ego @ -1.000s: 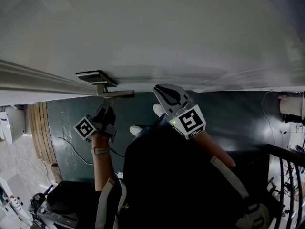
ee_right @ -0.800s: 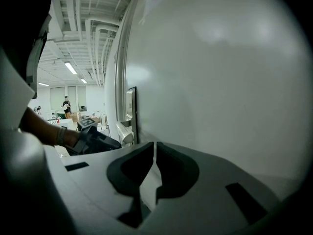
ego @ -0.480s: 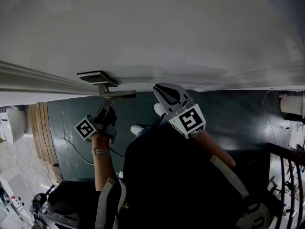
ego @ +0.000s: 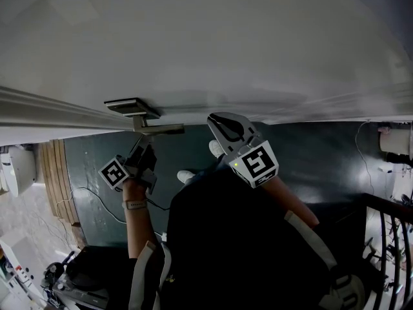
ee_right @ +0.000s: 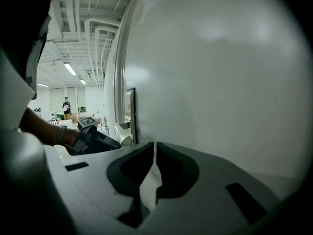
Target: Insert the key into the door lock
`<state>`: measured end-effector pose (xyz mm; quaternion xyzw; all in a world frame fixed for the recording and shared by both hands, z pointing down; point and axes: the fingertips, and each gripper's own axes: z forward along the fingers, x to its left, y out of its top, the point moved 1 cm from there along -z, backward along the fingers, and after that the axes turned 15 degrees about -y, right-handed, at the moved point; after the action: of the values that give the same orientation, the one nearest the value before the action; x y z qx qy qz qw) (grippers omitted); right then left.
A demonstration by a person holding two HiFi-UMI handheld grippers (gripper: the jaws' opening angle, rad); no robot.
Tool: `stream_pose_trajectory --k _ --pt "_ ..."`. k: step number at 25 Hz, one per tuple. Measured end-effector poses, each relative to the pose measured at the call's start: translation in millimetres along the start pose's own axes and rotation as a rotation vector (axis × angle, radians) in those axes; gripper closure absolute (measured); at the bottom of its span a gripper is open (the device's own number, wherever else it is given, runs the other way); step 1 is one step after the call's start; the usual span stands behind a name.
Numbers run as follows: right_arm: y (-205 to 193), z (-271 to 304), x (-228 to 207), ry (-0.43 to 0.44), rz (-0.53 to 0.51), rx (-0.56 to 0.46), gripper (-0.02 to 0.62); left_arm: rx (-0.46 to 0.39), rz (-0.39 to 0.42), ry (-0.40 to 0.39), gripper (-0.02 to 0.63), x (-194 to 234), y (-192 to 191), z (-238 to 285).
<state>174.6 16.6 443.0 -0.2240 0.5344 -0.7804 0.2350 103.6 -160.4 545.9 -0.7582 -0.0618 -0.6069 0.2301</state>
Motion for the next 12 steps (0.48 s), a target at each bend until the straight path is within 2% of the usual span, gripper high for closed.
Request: stream_pose_trajectory --k 8,12 --pt "2.4 -2.8 -2.3 -0.009 -0.002 -0.006 0.568 0.029 0.008 0.016 0.578 -1.5 0.9 -1.8" --pt "1.3 -2.7 -4.1 -0.014 0.003 -0.003 0.568 0.014 -0.025 0.019 0.578 -0.5 2.2 -2.4"
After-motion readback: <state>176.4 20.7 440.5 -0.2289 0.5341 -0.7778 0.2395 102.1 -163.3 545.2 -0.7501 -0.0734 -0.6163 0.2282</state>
